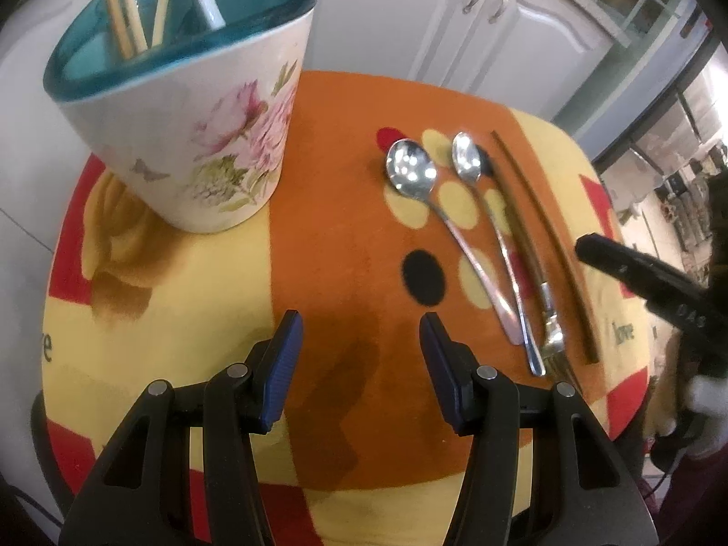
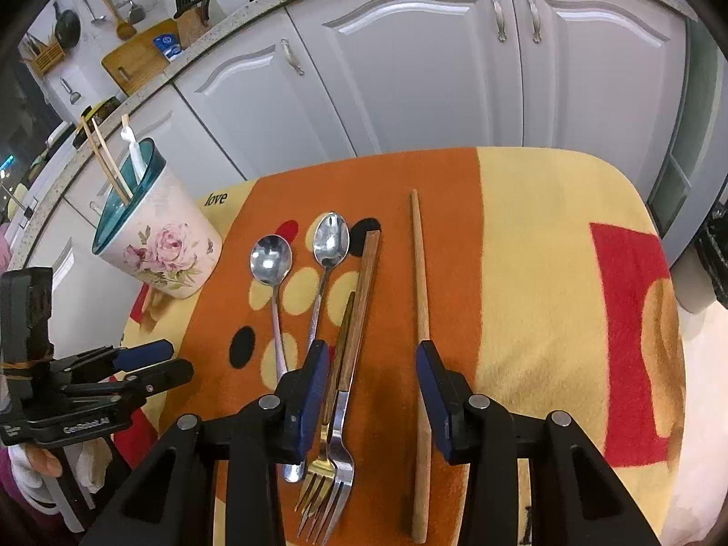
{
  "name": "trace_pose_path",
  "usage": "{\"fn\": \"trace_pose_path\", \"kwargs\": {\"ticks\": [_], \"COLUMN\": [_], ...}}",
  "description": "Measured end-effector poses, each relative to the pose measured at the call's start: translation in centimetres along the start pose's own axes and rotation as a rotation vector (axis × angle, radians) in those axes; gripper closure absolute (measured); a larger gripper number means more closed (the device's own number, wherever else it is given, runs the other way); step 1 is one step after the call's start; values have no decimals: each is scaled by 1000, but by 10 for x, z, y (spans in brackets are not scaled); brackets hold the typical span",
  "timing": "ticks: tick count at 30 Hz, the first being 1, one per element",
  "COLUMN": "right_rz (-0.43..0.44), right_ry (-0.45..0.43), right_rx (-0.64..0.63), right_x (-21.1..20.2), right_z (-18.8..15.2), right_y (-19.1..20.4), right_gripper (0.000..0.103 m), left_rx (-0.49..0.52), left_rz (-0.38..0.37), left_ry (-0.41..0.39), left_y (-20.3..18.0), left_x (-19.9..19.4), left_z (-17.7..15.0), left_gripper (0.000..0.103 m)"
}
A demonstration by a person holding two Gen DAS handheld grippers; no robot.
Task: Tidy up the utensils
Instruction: 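Move both open tools back over the remaining utensils on the cloth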
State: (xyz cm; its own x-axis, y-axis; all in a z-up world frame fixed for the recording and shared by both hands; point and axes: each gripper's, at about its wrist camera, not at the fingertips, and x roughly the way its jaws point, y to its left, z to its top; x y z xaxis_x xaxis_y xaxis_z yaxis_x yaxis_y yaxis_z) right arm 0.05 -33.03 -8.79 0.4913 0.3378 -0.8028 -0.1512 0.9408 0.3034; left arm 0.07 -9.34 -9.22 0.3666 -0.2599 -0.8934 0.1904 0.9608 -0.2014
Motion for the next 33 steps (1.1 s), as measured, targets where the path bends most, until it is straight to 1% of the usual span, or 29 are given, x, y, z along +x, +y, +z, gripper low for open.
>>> {"fn": "trace_pose_path", "kwargs": {"ticks": [6,12,20,26,30,33], "right_rz": [7,12,9,4,-11,-10], "right_ry": [-8,-23,-39,-33,-21,-5], "right_rx": [9,21,41,-1,-34,-42], "right_x": [-2,-4,-5,-2,5,13], "right_z": [3,5,7,14,20,24], "right_y": [-1,-1,-7,-5,-4,-5], "right_gripper": [64,64,63,63,63,63], "left_rx": [20,18,56,41,50,17], "left_rz": [18,22,-16,-67,-50,-38], "left_ry": [-24,-38,-36,-20,-21,-2], "left_y": [-2,-4,-17,-27,-35,-34], "left_x": [-4,-7,-8,-6,1,10], "left_z": [2,4,10,29,40,48], "left_gripper": [50,50,50,50,50,50]}}
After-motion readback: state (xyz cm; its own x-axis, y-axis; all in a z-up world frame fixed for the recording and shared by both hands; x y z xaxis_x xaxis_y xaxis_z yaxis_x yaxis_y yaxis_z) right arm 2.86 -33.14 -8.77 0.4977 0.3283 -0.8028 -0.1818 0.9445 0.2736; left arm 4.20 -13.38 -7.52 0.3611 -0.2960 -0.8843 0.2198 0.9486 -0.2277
